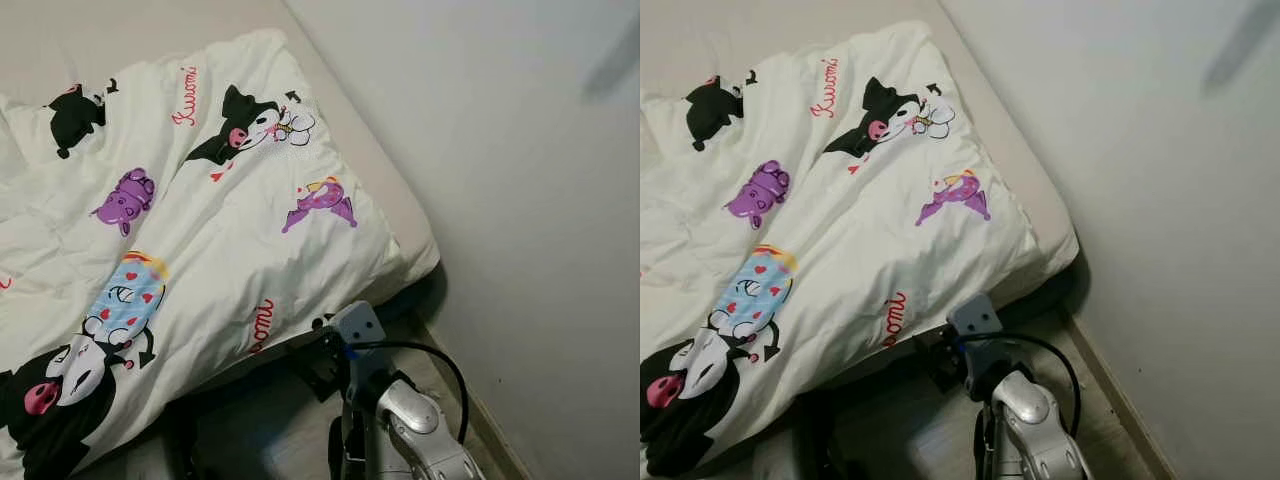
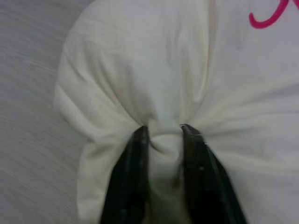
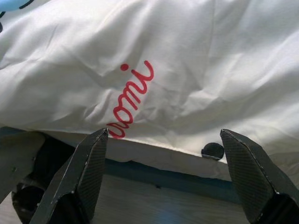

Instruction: Clean up the room

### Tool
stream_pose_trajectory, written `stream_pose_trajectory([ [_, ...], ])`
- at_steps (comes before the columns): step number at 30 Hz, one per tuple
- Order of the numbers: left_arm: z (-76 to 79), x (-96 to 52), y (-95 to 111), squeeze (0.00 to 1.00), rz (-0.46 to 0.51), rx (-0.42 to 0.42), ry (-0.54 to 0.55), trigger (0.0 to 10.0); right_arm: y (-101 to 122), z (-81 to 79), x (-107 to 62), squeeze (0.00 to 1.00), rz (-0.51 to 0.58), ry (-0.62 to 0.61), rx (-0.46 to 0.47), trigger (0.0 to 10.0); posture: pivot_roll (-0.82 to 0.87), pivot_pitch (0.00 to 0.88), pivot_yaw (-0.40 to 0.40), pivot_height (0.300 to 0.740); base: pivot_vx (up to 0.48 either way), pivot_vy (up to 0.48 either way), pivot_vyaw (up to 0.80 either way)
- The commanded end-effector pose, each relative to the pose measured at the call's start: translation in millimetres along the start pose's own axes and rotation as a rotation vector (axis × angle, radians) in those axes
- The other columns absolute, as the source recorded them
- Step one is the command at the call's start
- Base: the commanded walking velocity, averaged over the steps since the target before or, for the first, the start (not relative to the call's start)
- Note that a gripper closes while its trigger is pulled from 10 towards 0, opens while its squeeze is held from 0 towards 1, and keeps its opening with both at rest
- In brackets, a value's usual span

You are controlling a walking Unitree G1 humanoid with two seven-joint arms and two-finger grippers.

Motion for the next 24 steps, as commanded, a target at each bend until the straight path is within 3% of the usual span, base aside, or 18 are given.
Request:
stream_pose_trajectory([
  [1, -21.1, -6.9, -22, 0.0, -0.072, -0.006, 0.074, 0.0, -9, -2.5, -4.9, 0.0, -0.028, 0.003, 0.013, 10.0, -0.17, 0.466, -0.065, 0.561, 0.0, 0.0, 0.0],
  [10, -30.5, -7.1, -9, 0.0, -0.029, 0.025, 0.1, 0.0, -9, -1.6, -4.2, 0.0, -0.026, 0.0, 0.011, 10.0, -0.16, 0.464, -0.056, 0.561, 0.0, 0.0, 0.0],
  [11, -35.6, -8.0, -4, 0.0, -0.011, 0.038, 0.118, 0.0, -8, -1.6, -3.9, 0.0, -0.025, -0.001, 0.011, 10.0, -0.16, 0.463, -0.053, 0.561, 0.0, 0.0, 0.0],
  [15, -85.5, -22.5, 25, 0.0, 0.117, 0.03, 0.323, 0.0, -7, 0.9, -4.3, 0.0, -0.019, -0.015, 0.012, 10.0, -0.15, 0.462, -0.038, 0.561, 0.0, 0.0, 0.0],
  [18, -94.4, -26.0, 32, 0.0, 0.142, 0.029, 0.357, 0.0, -7, 1.4, -4.4, 0.0, -0.018, -0.018, 0.013, 10.0, -0.15, 0.462, -0.038, 0.561, 0.0, 0.0, 0.0],
  [20, -117.4, -36.5, 49, 0.0, 0.202, 0.035, 0.438, 0.0, -7, 1.6, -4.5, 0.0, -0.017, -0.02, 0.014, 10.0, -0.14, 0.462, -0.036, 0.561, 0.0, 0.0, 0.0],
  [24, -134.6, -45.3, 64, 0.0, 0.23, 0.08, 0.487, 0.0, -7, 0.9, -4.0, 0.0, -0.017, -0.017, 0.017, 10.0, -0.13, 0.461, -0.037, 0.561, 0.0, 0.0, 0.0],
])
Point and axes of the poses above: a point about 5 cm out from each wrist's last joint towards the gripper, its own x axis pointing out of the wrist towards the gripper, its own y axis along the axis of the wrist's last joint, z = x × y, the point moved 4 cm from there along x, pointing out of the wrist towards the gripper, and after that the axes turned 3 degrees about -x, right-handed, at the moved point
